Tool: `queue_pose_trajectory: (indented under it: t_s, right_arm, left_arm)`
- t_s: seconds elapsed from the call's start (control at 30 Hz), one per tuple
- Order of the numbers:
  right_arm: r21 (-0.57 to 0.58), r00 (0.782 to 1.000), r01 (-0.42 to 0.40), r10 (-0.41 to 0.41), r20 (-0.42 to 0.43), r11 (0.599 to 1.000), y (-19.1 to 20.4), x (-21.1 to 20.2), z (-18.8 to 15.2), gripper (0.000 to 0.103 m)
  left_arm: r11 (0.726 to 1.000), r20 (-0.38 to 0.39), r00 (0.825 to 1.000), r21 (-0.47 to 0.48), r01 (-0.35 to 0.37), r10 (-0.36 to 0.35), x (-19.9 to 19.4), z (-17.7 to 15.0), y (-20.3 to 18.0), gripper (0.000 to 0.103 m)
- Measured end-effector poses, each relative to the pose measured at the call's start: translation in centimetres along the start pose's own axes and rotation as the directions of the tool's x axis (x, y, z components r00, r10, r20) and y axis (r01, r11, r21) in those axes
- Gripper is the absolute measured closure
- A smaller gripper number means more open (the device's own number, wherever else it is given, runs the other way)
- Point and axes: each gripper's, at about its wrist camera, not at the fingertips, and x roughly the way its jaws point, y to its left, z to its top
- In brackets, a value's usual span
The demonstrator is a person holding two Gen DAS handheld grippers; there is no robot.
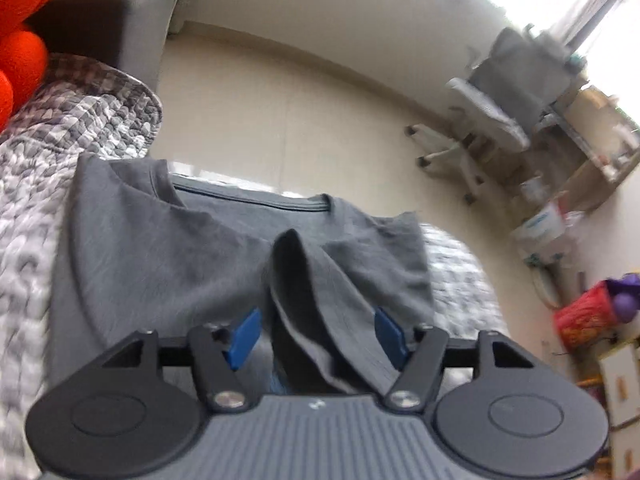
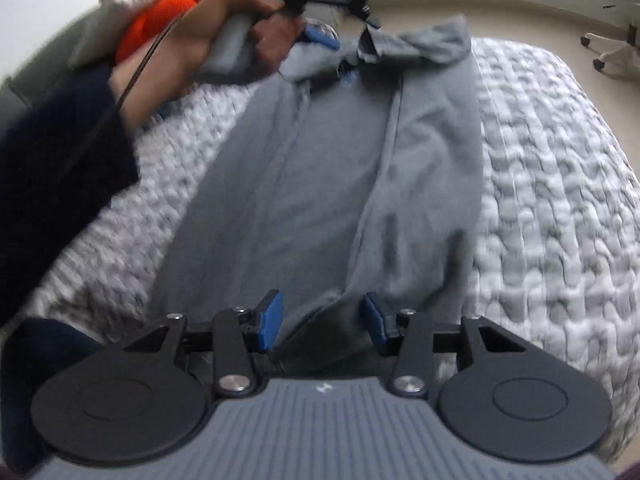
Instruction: Fold clothes
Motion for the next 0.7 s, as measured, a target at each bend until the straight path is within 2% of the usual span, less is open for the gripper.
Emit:
queue_pose_trajectory:
  t_s: [0.03,0.07,0.13,0.17,0.2,0.27,0.4,0.47,0.53,0.57,0.6,0.7]
  right_arm:
    - [0.007,0.999,0.035,-0.035,-0.013,0.999,0.0,0.7,-0.2,0.077]
    - [0.007,0.998,0.065,-0.065,-0.02,0.998,-0.1,1.1,-0.5,0.092]
    - [-0.005,0.997,0.075,-0.076,-0.011,0.997,-0.2,1.0,-1.2,0.096]
    - [-0.01,0.998,0.067,-0.067,-0.006,0.998,-0.5,0.5,-1.5,0.097]
    - [-0.024,0.998,0.064,-0.064,0.003,0.998,-0.8,-0.4,-1.7,0.098]
    - [-0.078,0.997,0.077,-0.075,0.032,0.994,-1.2,-2.6,-1.4,0.098]
    - [-0.282,0.994,0.061,-0.032,0.104,0.957,-0.4,-7.2,-0.1,0.097]
    - [-0.387,0.997,-0.014,0.044,0.071,0.922,1.2,-6.9,0.2,0.098]
    - [-0.478,0.995,-0.09,0.1,-0.006,0.874,2.8,-4.9,0.2,0.099]
    - [-0.505,0.994,-0.113,0.1,-0.053,0.856,3.3,-3.0,0.0,0.1]
    - [-0.511,0.991,-0.127,0.093,-0.092,0.85,3.5,-1.1,-0.2,0.1]
    - [-0.46,0.985,-0.15,0.089,-0.151,0.875,3.0,2.6,-0.4,0.098]
  left_arm:
    - [1.0,-0.009,1.0,0.003,-0.028,0.028,1.0,0.2,-0.2,0.038]
    - [0.999,-0.011,0.999,0.005,-0.052,0.053,1.8,0.3,-0.3,0.041]
    - [0.995,0.004,0.996,0.023,-0.092,0.092,2.9,0.1,-0.5,0.048]
    - [0.993,0.025,0.995,0.057,-0.101,0.1,3.0,0.0,-0.7,0.067]
    - [0.991,0.024,0.995,0.085,-0.099,0.097,3.1,0.1,-0.8,0.1]
    - [0.995,-0.021,0.997,0.071,-0.067,0.069,3.3,0.7,-0.6,0.101]
    - [0.996,0.05,0.998,0.078,-0.047,0.044,1.0,2.3,-0.3,0.101]
    - [0.997,0.084,0.996,0.063,-0.044,0.039,0.1,3.1,0.3,0.101]
    - [0.995,0.089,0.993,0.053,-0.08,0.075,0.0,3.7,0.9,0.101]
    - [0.994,0.086,0.992,0.05,-0.094,0.09,0.0,3.8,1.1,0.101]
    - [0.993,0.085,0.992,0.055,-0.103,0.098,0.1,3.7,1.3,0.101]
    - [0.991,0.087,0.991,0.076,-0.109,0.102,0.3,2.8,1.6,0.101]
